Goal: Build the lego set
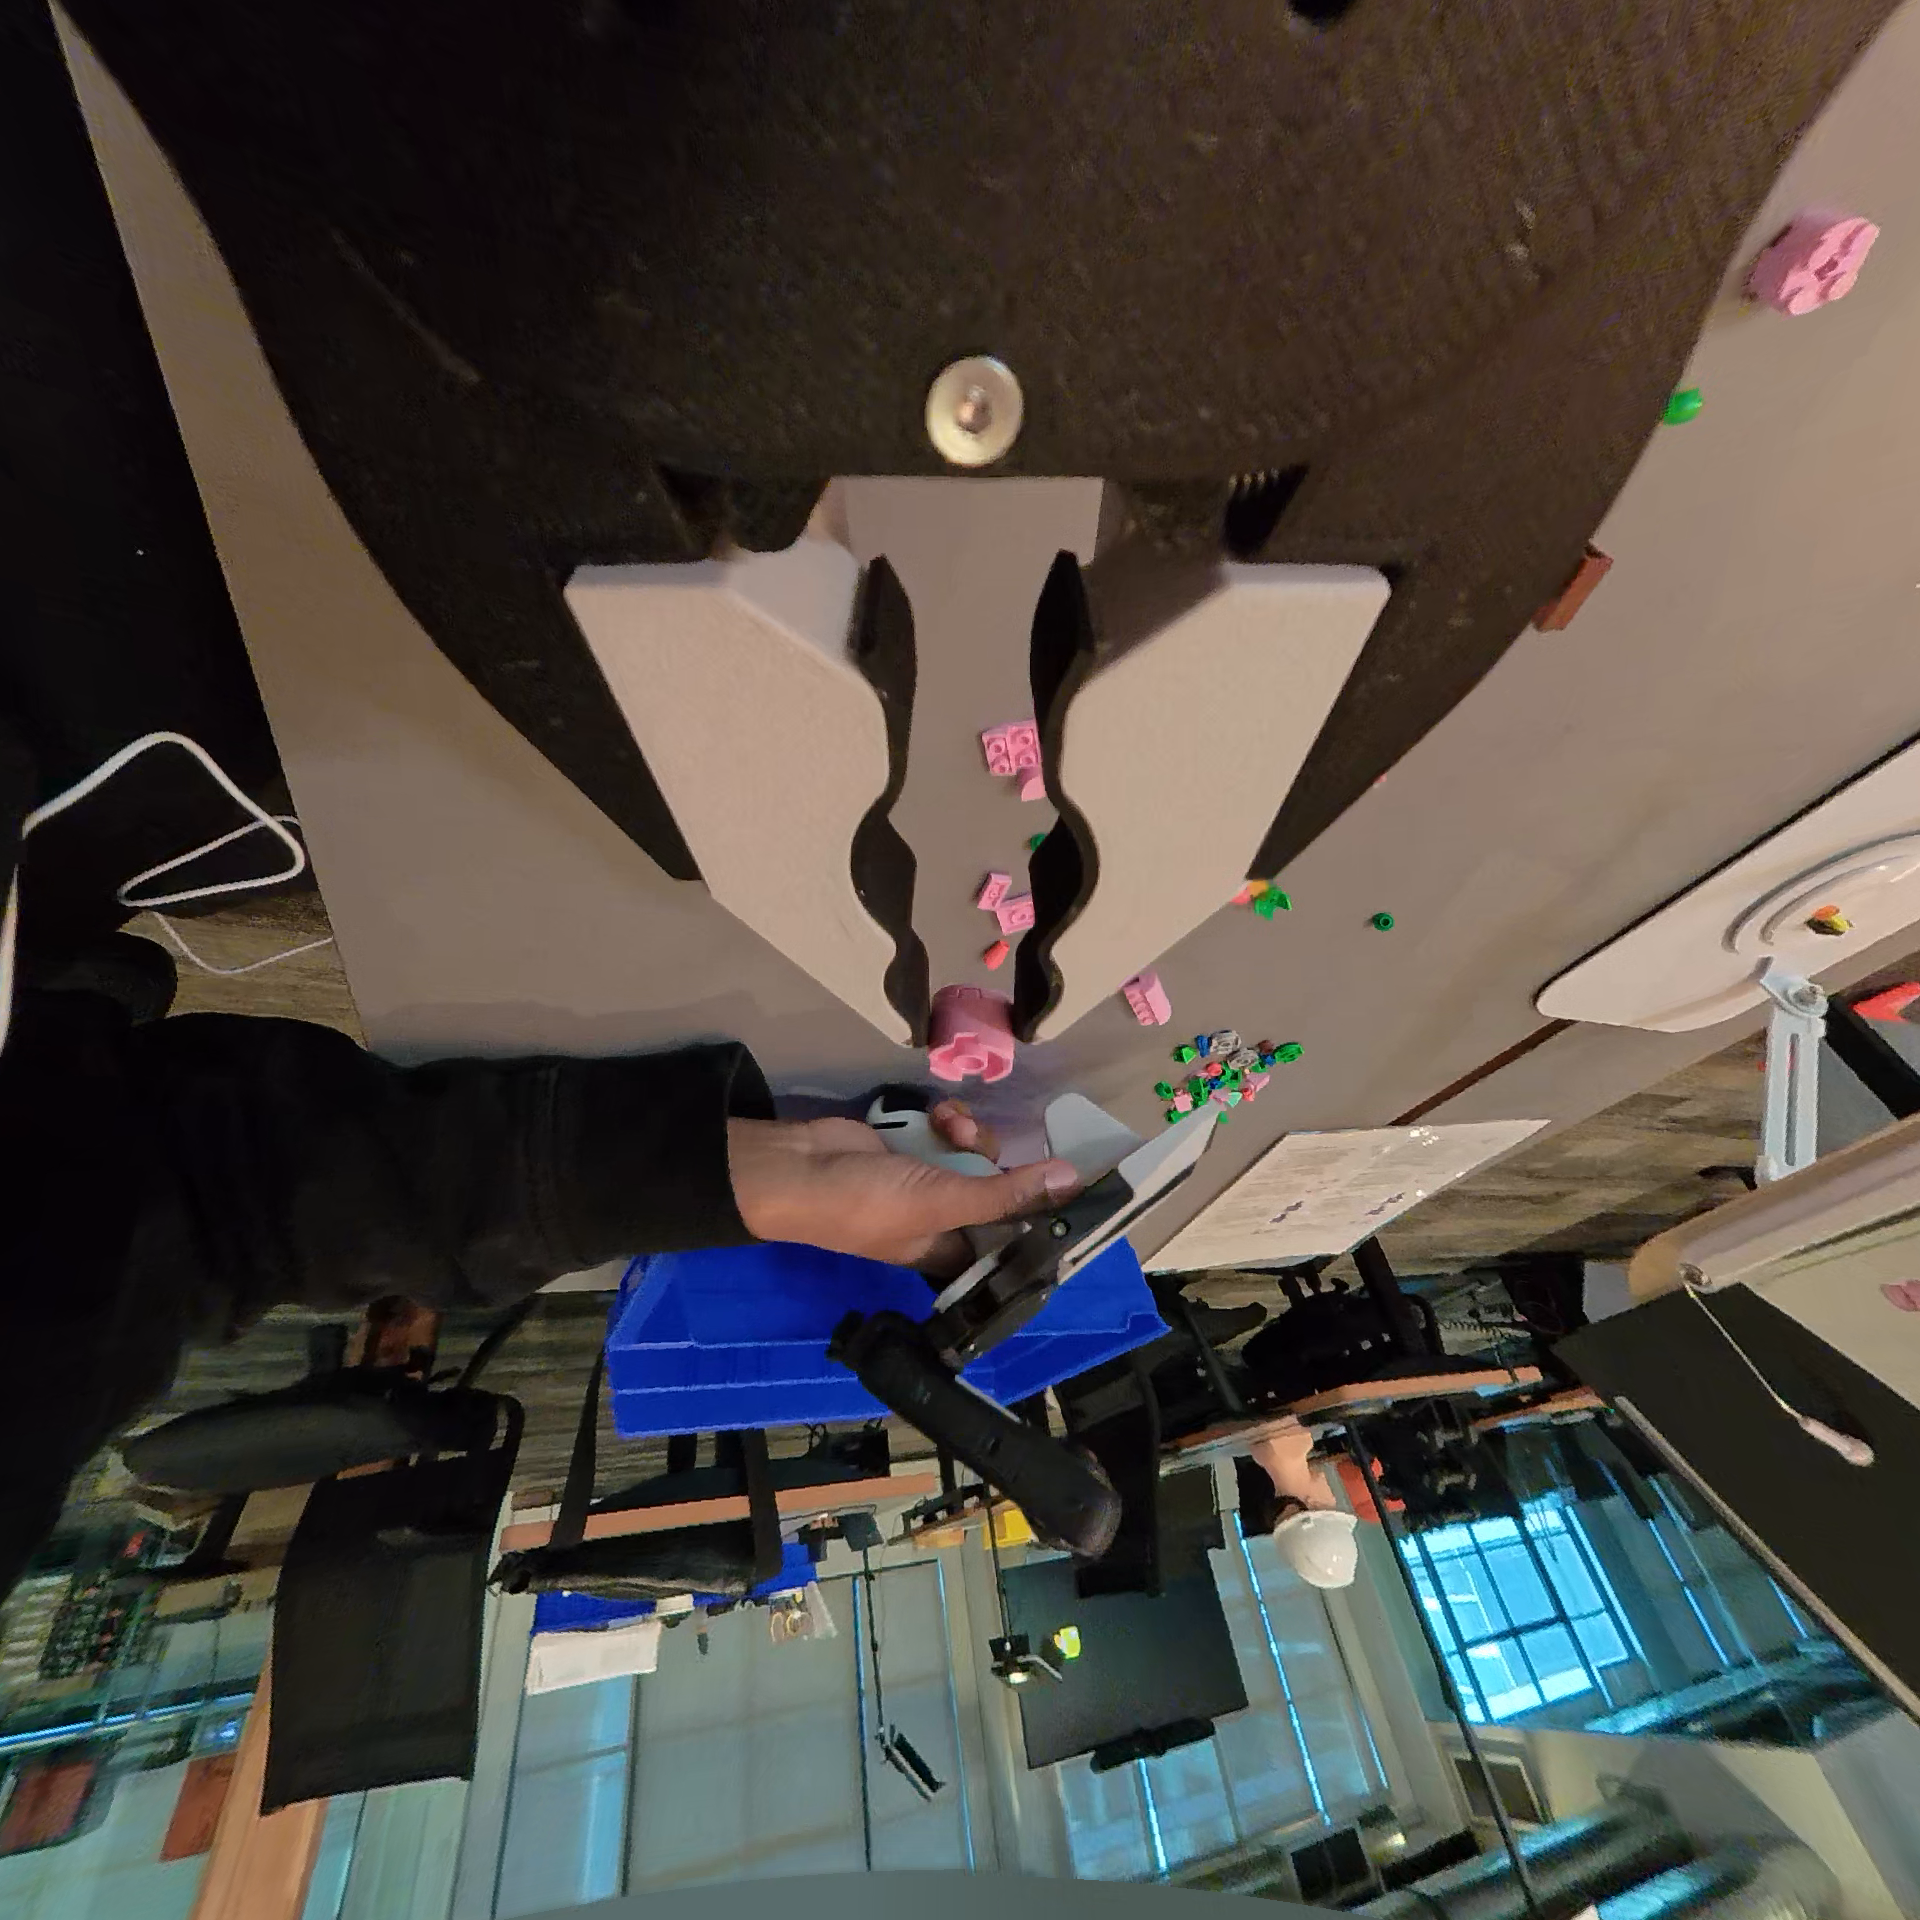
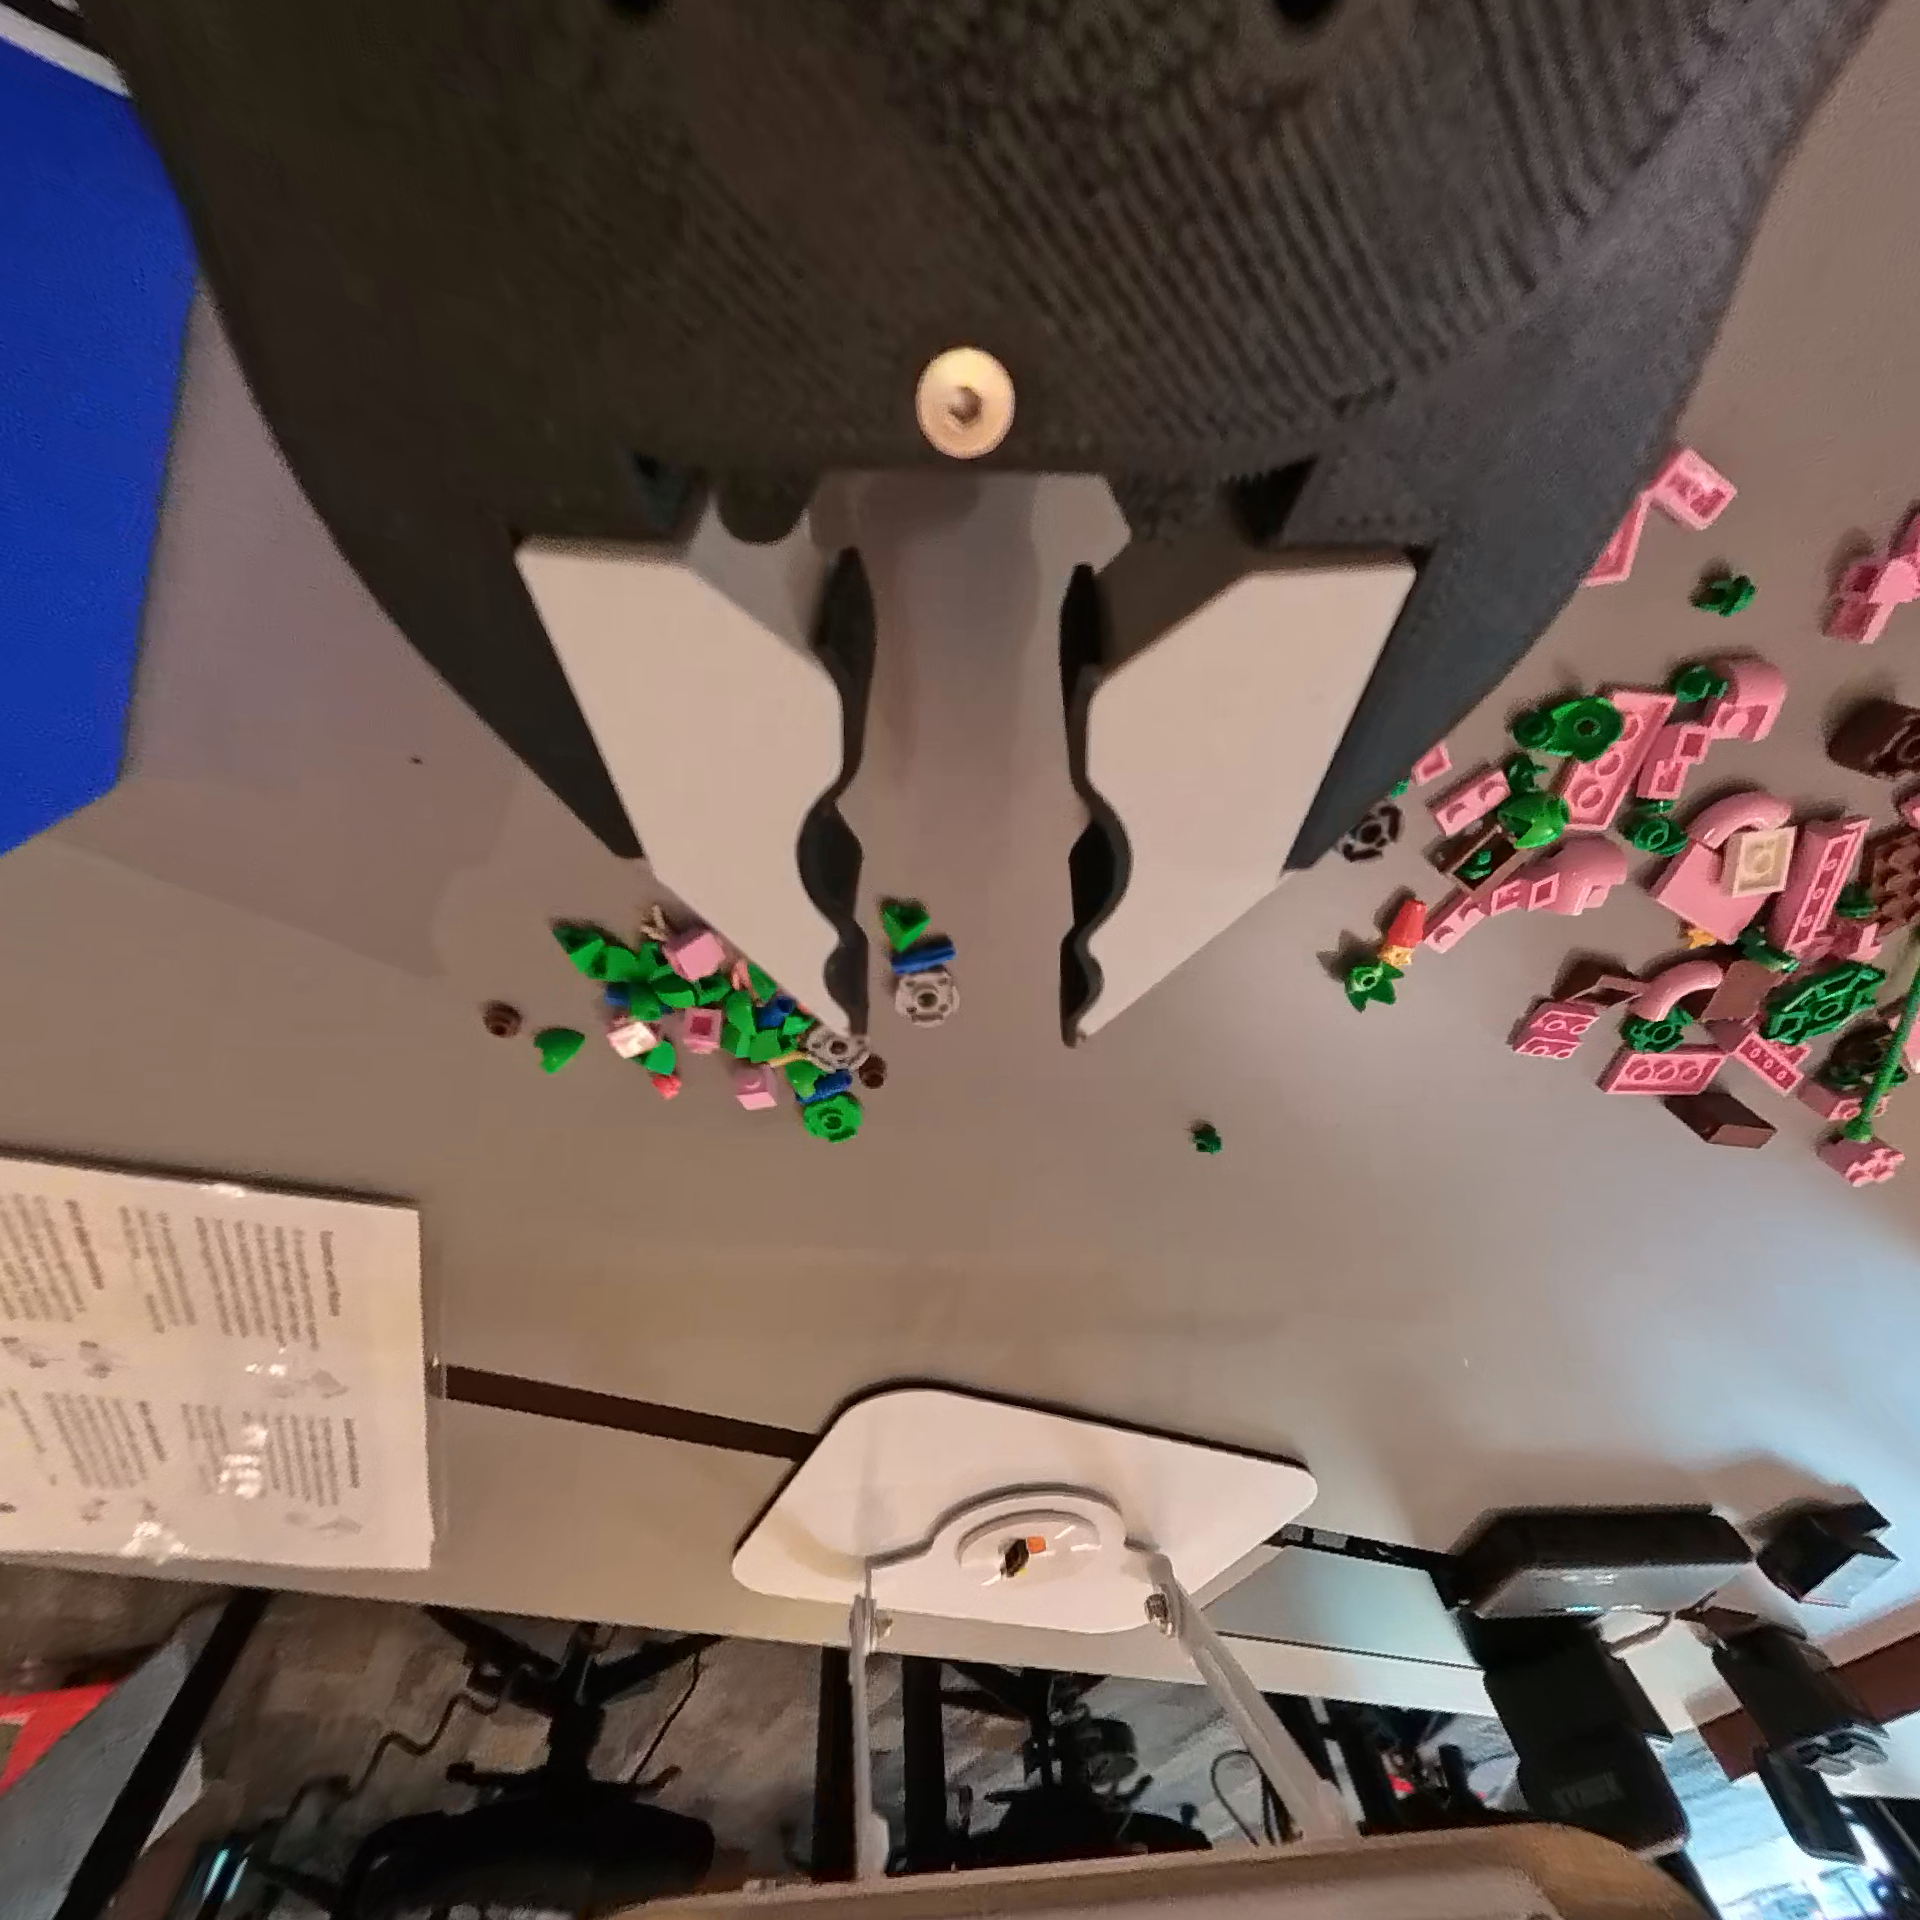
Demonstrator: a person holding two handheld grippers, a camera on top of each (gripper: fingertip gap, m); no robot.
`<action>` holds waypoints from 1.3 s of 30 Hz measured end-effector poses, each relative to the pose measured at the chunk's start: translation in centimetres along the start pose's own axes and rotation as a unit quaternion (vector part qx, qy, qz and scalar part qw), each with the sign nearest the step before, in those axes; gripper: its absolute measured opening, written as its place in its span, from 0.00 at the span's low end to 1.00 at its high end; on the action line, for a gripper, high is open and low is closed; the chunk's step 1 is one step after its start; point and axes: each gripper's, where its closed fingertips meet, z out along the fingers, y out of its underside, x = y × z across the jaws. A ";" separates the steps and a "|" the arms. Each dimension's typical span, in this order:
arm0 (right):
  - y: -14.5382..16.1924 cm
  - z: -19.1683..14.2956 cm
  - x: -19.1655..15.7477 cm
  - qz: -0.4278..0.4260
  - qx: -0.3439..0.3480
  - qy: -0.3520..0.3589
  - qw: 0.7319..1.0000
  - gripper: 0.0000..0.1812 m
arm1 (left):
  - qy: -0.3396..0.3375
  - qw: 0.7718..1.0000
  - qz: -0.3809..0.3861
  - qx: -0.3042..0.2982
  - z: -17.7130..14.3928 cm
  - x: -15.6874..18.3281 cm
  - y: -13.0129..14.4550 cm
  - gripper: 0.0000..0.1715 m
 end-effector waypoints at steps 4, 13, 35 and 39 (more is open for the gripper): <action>0.9 0.5 0.0 0.028 -0.036 -0.028 0.999 0.18 | 0.016 0.998 -0.043 -0.031 0.6 -0.2 1.3 0.08; 2.2 2.3 0.5 0.008 -0.097 -0.023 0.995 0.11 | 0.019 0.978 -0.168 -0.122 1.4 -1.6 5.6 0.08; -2.0 -2.2 -8.3 -0.061 0.056 -0.220 0.972 0.07 | 0.035 0.965 -0.194 -0.170 0.9 -1.6 7.2 0.08; -2.0 -2.7 -9.9 -0.077 0.067 -0.238 0.966 0.07 | 0.049 0.967 -0.136 -0.209 -0.8 -2.0 8.3 0.08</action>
